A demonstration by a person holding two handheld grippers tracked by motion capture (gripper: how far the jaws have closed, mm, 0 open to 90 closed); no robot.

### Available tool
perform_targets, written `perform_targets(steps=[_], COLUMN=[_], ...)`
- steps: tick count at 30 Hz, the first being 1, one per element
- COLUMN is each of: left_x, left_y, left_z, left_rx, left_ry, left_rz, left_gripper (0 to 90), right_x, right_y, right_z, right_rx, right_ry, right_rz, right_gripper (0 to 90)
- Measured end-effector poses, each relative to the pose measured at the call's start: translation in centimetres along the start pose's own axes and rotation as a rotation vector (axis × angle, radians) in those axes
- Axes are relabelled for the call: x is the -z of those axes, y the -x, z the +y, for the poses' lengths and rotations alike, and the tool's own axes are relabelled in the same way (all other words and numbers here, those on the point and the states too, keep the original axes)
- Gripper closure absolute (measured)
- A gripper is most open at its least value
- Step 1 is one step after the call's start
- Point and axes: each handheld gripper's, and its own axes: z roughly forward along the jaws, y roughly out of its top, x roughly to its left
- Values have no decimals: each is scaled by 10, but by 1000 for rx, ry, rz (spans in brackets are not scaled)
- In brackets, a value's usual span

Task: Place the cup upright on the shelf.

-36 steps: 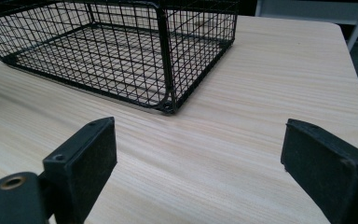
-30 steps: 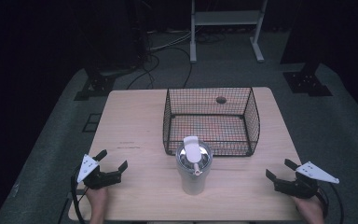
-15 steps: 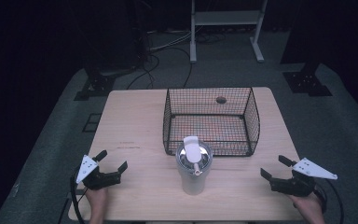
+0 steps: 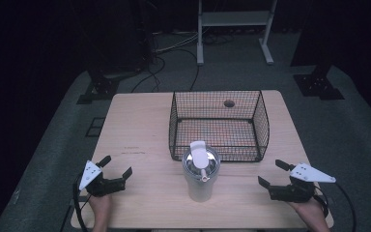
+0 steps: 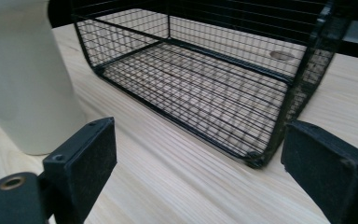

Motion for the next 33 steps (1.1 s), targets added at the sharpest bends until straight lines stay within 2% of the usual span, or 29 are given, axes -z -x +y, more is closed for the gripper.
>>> perform_targets(steps=[12,17,28,33], left_x=[0,0,0,0], left_y=[0,0,0,0], left_z=[0,0,0,0], left_rx=[1,1,-1,-2], left_ry=[3,3,2,2], left_rz=[-1,-1,-2,-2], left_gripper=[0,0,0,0], right_x=[-8,-12,-20,-25], right_y=[-17,-28,-41,-48], right_z=[12,16,19,23], right_rx=[52,78,103,122], right_ry=[3,2,-4,-8], right_rz=[64,106,156,194], right_gripper=[98,98,98,98])
